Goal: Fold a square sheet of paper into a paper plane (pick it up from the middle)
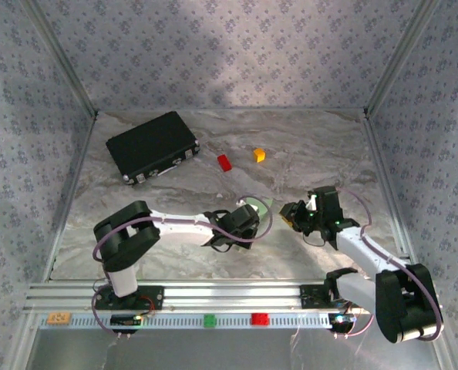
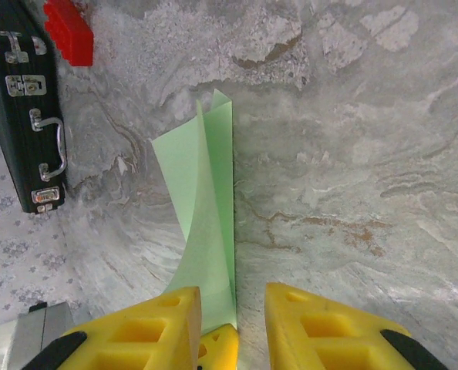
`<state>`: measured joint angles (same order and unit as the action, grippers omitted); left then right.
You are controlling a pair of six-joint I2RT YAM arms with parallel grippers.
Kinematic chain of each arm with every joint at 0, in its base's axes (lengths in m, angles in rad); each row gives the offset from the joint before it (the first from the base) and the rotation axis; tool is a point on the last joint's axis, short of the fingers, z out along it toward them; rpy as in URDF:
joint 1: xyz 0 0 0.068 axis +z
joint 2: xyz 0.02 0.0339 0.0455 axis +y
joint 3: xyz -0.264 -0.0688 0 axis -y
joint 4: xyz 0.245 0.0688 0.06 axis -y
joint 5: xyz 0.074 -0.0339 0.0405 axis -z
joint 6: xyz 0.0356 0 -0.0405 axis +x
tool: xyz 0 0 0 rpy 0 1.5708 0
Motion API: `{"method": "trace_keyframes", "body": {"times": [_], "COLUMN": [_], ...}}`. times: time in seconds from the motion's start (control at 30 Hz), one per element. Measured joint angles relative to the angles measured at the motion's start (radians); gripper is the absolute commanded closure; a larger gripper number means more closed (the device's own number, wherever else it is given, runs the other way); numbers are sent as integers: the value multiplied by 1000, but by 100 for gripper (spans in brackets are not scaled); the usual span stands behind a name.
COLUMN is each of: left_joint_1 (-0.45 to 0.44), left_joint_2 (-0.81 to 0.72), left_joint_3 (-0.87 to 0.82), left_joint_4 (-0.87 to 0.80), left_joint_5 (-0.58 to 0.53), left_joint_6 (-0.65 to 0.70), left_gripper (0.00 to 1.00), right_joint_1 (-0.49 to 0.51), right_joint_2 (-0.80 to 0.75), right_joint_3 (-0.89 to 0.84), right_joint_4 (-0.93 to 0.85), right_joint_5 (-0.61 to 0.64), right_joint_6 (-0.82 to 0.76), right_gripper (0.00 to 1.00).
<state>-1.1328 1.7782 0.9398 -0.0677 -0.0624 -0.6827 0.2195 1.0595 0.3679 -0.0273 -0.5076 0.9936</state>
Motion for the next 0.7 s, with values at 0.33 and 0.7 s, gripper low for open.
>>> {"method": "trace_keyframes", "body": {"times": [0.33,0.7], "left_joint_1": [51,73], "left_joint_2": [-3,7], "left_joint_3": [-53,-77], "left_joint_4": [118,186], "left_joint_5": [137,248], "left_joint_6": [-39,-71], "left_gripper": [100,100], "right_joint_1": [0,89], "right_joint_2": [-27,-36], "right_joint_3": [-25,-37], "right_joint_4": [11,79], "right_joint_5": [1,22], "right_joint_6": [-16,-70], "right_gripper": [73,82]}}
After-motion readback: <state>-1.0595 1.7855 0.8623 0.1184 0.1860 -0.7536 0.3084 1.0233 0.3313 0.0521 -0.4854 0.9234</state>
